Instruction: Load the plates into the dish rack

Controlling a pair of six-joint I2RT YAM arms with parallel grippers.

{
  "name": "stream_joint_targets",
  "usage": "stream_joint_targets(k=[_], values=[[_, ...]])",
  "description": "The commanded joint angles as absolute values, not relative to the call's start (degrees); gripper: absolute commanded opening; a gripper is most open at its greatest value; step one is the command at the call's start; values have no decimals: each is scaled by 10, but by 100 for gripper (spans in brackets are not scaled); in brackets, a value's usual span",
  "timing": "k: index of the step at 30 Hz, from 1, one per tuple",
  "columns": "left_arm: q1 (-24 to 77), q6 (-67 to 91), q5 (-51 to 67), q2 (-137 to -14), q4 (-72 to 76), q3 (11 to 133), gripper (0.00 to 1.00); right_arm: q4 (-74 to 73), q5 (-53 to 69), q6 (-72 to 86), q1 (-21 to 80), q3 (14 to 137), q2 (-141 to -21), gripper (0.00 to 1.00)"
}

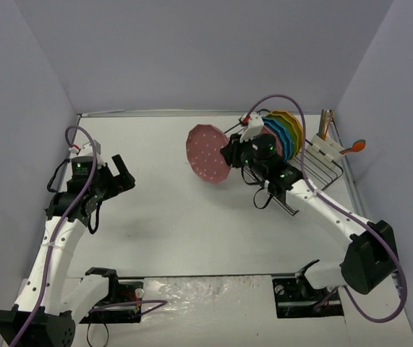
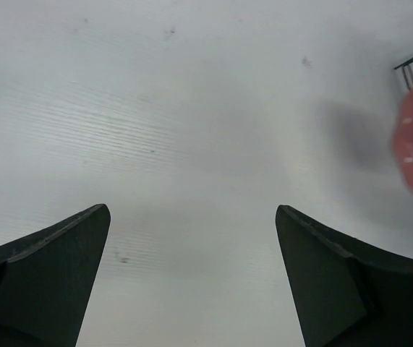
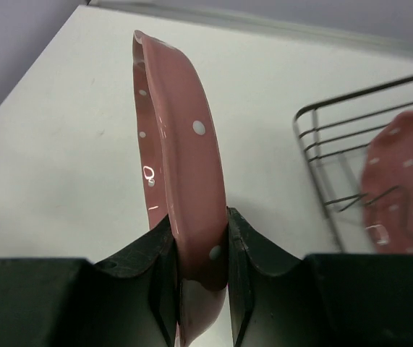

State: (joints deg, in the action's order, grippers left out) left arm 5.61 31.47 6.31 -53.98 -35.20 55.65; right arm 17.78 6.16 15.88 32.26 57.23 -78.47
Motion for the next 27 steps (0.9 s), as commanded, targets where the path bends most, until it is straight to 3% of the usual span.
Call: stream_joint_targets(k=[1, 7, 15, 27], values=[[52, 210, -34, -526, -381, 584, 97, 159, 23, -30, 285, 660, -704, 0], [52, 176, -66, -506, -368, 568, 97, 126, 27, -163, 217, 707, -695, 0], [52, 154, -89, -476, -340, 532, 97, 113, 98, -229, 124, 746, -725, 0], [52, 151, -92, -471, -343, 530, 97, 105, 127, -272, 109, 744, -788, 0]])
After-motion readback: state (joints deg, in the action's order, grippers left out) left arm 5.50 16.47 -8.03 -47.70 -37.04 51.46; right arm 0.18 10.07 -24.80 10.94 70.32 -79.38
